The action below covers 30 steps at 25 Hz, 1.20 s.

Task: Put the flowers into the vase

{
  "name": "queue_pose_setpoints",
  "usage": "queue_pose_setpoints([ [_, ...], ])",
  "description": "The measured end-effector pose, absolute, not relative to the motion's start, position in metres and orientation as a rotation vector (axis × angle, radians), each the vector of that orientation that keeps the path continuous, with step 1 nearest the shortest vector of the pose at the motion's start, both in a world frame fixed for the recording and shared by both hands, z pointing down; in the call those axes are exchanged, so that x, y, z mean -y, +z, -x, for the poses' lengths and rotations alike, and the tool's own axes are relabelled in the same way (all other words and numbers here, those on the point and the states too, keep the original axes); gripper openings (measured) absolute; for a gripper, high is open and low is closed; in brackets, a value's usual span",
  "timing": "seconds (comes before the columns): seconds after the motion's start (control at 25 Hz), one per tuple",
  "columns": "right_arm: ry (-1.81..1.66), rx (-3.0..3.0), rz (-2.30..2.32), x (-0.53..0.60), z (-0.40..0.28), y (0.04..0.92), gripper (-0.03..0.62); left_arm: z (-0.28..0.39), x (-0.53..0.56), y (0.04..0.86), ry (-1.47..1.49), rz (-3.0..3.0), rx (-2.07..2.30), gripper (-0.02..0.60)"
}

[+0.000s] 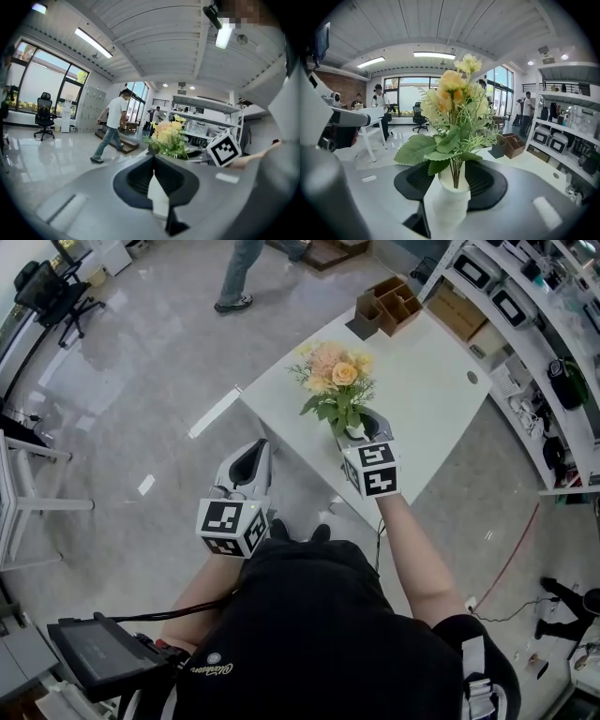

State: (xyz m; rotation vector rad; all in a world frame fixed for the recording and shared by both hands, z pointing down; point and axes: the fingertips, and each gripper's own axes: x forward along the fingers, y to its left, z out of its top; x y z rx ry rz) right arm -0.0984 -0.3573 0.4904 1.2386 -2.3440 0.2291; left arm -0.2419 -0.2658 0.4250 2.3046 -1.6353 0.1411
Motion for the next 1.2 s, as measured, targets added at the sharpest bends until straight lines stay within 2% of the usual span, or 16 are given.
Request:
queue_pose_setpoints([
  [0.76,0.291,2.413,-1.316,0.325,0.072,0.466,0.199,0.234,0.265,0.423,0.141,-2.328,1.604,0.006],
  [1.2,0.436,2.538,-1.464,0.293,0.051,0.438,0.145,0.222,0.268,0.413,0.116,-2.366,1.585,0.006],
])
